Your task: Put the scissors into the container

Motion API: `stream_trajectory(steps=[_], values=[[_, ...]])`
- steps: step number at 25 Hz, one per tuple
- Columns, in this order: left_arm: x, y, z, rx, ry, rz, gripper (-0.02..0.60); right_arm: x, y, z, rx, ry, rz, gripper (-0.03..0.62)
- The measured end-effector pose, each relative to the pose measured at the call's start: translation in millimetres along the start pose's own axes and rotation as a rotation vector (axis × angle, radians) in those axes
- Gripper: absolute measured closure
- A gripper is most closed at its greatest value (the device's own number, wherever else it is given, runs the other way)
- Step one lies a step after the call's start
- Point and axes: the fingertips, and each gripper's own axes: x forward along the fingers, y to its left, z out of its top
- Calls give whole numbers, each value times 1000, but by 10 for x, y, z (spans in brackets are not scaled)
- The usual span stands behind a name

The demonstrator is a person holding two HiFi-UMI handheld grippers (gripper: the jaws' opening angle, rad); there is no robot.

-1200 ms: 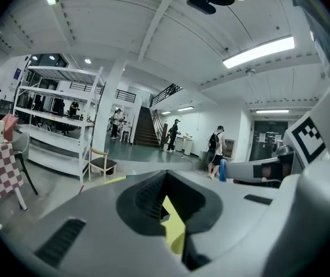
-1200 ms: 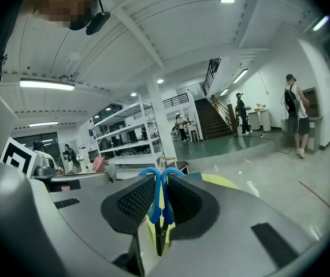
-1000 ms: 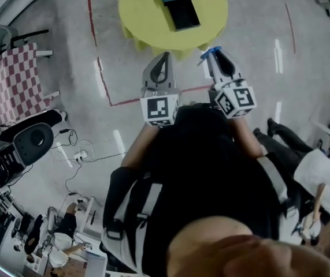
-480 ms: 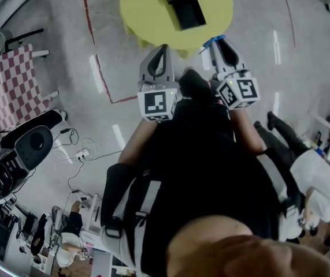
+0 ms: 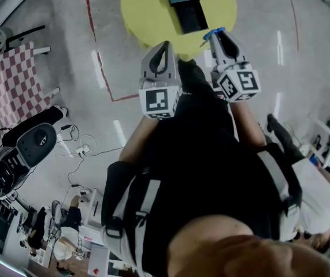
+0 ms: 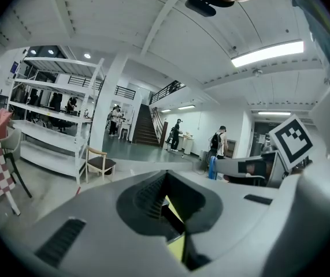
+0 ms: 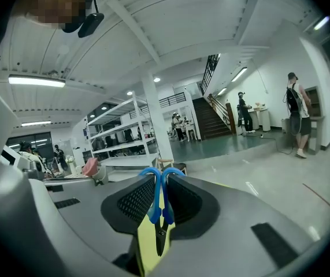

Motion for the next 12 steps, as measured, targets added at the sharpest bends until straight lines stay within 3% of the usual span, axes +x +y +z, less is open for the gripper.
stream_trajectory(steps=[5,12], values=[[323,2,147,-59,-35,40,584,254,-223,27,2,24,25,525],[718,88,134,-87,-9,67,584,695,-453,-22,2,74,64,525]])
